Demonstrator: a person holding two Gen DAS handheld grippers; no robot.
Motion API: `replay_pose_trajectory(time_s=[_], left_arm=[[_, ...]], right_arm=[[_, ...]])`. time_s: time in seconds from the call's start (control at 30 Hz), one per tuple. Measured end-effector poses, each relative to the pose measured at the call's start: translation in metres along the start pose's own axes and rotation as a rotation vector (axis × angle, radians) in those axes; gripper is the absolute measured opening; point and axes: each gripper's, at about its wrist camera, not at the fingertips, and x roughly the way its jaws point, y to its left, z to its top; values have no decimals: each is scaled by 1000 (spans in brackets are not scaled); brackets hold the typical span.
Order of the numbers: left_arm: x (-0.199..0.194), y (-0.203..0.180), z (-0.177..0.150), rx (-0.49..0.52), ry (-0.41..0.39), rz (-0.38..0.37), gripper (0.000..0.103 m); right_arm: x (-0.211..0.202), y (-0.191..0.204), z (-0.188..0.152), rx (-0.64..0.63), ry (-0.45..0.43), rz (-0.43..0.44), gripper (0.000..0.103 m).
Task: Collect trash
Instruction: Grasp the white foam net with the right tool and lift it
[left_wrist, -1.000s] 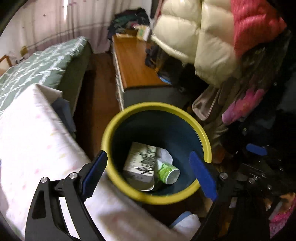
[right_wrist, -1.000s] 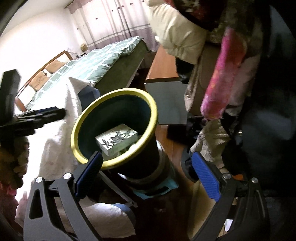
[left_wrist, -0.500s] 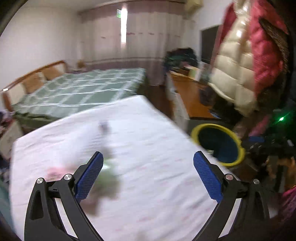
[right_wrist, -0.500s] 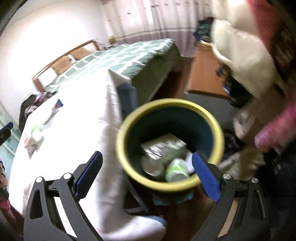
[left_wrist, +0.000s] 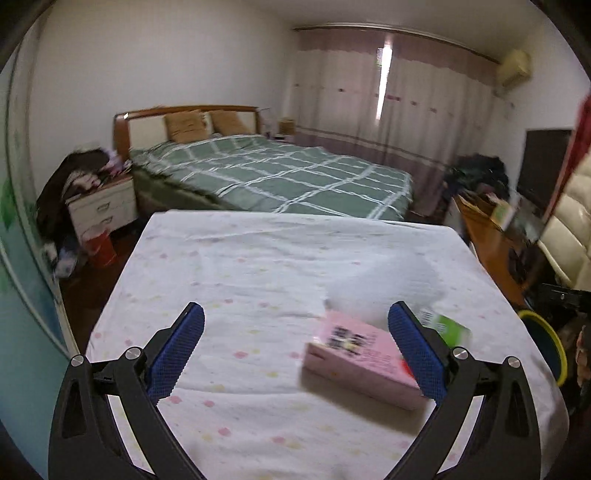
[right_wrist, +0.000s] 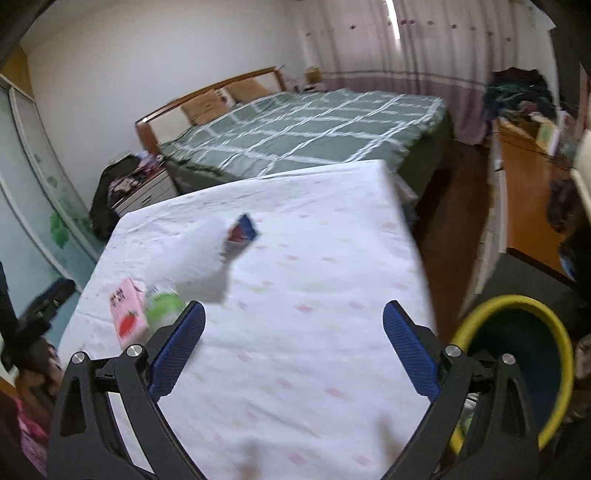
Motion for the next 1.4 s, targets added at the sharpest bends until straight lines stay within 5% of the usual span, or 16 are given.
replay_pose_trajectory(time_s=[0.27, 0.63, 0.7, 0.77, 0.87, 1.4], left_arm=[[18, 4, -13, -43, 10, -8, 98], [13, -19, -17, 27, -4, -11, 98], [13, -20, -17, 28, -4, -12, 98], [13, -19, -17, 27, -3, -12, 98], [13, -21, -17, 24, -1, -15, 98], [9, -29, -21, 59, -10, -31, 98]], right_arm=[[83, 48, 32, -2, 124, 116, 77], [131, 54, 36, 71, 225, 161, 75], [134, 55, 34, 84, 232, 196, 62], [138, 56, 33, 97, 237, 232, 36], [131, 58, 33, 96, 210, 249, 12], [23, 78, 51, 29, -77, 289, 9]])
